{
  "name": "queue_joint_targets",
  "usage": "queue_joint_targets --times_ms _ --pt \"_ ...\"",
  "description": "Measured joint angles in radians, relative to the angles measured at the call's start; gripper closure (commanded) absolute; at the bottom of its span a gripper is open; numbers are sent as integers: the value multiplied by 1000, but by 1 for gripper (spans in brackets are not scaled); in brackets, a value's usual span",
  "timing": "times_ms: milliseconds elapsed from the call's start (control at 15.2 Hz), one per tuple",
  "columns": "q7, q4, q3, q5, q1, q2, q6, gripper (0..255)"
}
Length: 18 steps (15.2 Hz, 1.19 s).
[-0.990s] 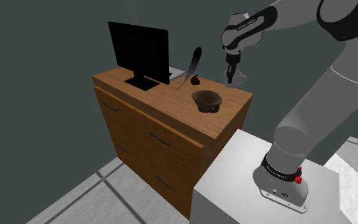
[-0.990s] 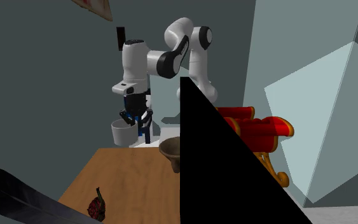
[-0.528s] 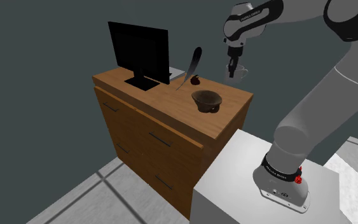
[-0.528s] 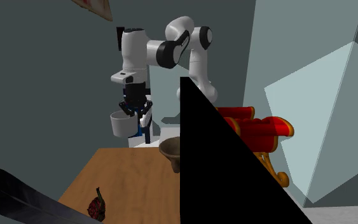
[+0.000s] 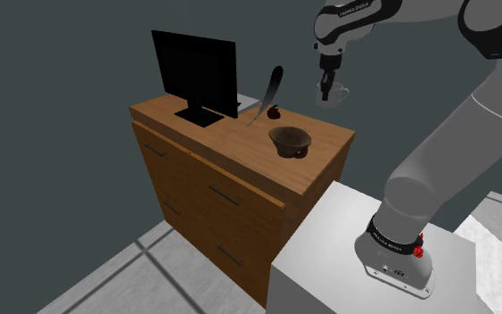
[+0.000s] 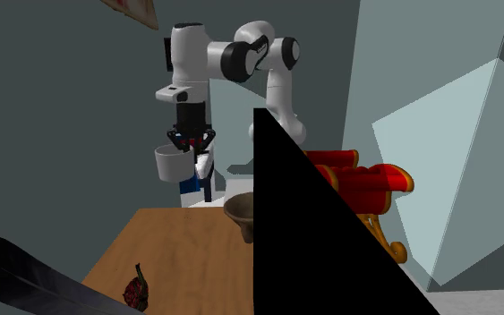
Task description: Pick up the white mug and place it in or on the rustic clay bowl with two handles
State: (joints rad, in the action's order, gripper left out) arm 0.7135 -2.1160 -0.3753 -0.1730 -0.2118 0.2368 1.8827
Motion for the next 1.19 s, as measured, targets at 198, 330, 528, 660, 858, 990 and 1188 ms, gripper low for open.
queue_joint_targets --times_ms 198,330,528,660,858,990,1188 --pt "-68 -33 47 -3 21 51 -25 255" --pt "-116 -63 79 -2 36 82 -32 255" --pt "-192 -102 133 7 62 123 -43 255" --pt "-240 -116 168 17 80 143 -54 255" --pt "-310 -118 218 39 109 144 -61 255" --pt "-352 -115 249 52 127 149 -73 255" --pt "-414 -129 294 71 152 165 -80 255"
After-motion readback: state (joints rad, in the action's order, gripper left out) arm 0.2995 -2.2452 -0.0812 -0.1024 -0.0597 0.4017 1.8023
